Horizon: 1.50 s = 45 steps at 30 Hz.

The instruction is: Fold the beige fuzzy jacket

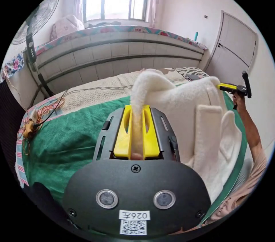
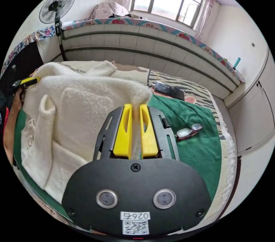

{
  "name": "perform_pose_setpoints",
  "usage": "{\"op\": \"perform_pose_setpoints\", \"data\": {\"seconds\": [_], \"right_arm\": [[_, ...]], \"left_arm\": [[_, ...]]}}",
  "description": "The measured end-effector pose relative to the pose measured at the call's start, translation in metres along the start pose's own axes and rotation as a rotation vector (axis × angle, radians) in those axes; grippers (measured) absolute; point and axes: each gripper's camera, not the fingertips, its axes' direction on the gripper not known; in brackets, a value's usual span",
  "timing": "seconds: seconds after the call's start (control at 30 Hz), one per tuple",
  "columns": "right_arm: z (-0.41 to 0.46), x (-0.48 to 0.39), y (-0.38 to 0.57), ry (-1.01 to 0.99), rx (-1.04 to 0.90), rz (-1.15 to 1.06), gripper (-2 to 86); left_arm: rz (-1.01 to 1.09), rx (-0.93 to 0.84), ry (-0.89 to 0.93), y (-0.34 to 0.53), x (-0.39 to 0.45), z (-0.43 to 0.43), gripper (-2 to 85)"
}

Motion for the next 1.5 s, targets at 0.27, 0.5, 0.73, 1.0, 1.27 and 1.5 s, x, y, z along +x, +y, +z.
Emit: {"op": "perform_pose_setpoints", "data": {"seconds": [0.27, 0.5, 0.73, 1.0, 1.27, 1.5], "right_arm": [[-0.023, -0.055, 0.040, -0.527, 0.028, -0.125, 6.2], [0.023, -0.156, 0.046, -0.476, -0.223, -0.341, -0.2], [-0.125, -0.135, 0.144, -0.597, 0.063, -0.695, -1.1], [-0.113, -0.126, 0.296, -0.582, -0.534, -0.732, -0.6], [-0.161, 0.012, 0.276, -0.503, -0.251, -0.235, 6.9], [-0.077, 0.093, 0.229, -0.482, -0.292, 0.176, 14.9]], "left_arm": [[0.348, -0.006, 0.334, 0.046, 0.078, -0.006, 8.2], [0.583, -0.318, 0.253, 0.058, 0.165, 0.049, 2.2], [0.869, -0.092, 0.502, 0.151, 0.216, -0.067, 0.1], [0.806, -0.629, 0.670, 0.263, 0.244, -0.036, -0.9], [0.274, -0.210, 0.389, 0.254, 0.118, -0.118, 0.4], [-0.188, -0.198, 0.394, 0.228, 0.033, -0.068, 21.8]]}}
